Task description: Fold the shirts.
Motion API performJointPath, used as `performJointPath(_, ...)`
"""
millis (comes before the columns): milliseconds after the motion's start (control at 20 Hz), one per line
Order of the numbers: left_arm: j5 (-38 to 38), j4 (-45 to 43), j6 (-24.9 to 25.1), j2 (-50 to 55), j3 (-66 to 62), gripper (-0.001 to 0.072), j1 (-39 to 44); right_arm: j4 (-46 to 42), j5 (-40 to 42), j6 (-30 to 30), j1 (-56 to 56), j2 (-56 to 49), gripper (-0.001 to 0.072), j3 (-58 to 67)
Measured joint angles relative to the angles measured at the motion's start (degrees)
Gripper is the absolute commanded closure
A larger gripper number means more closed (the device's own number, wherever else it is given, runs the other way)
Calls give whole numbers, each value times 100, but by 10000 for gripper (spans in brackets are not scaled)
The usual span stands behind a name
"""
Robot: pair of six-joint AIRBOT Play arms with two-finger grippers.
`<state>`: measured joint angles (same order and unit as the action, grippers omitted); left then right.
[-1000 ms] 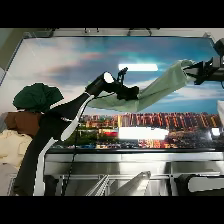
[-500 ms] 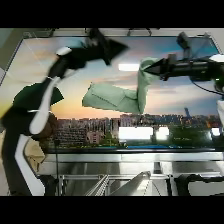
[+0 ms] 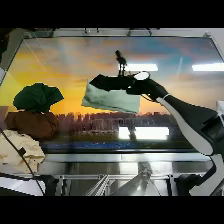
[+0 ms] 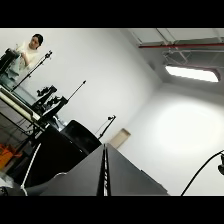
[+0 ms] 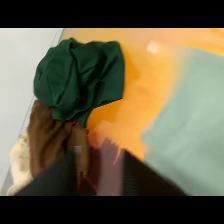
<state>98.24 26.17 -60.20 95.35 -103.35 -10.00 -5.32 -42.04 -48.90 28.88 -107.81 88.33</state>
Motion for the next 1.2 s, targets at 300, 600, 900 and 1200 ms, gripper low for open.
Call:
performJointPath(300,400,28,144,-223,1108,688,-127,-693,-1751,-640,-688,256,691,149)
performJointPath(600,706,44,293,-339,1847,689,76,-2796,-3021,-1784,-1993,1029,582,-417)
performJointPath(900,721,44,531,-433,2105,688,564,-3646,-2809,-2428,-2887,809,6,-935)
performJointPath(1200,702,42,636,-437,2140,688,824,-3156,-2404,-2590,-2861,2,8,-999)
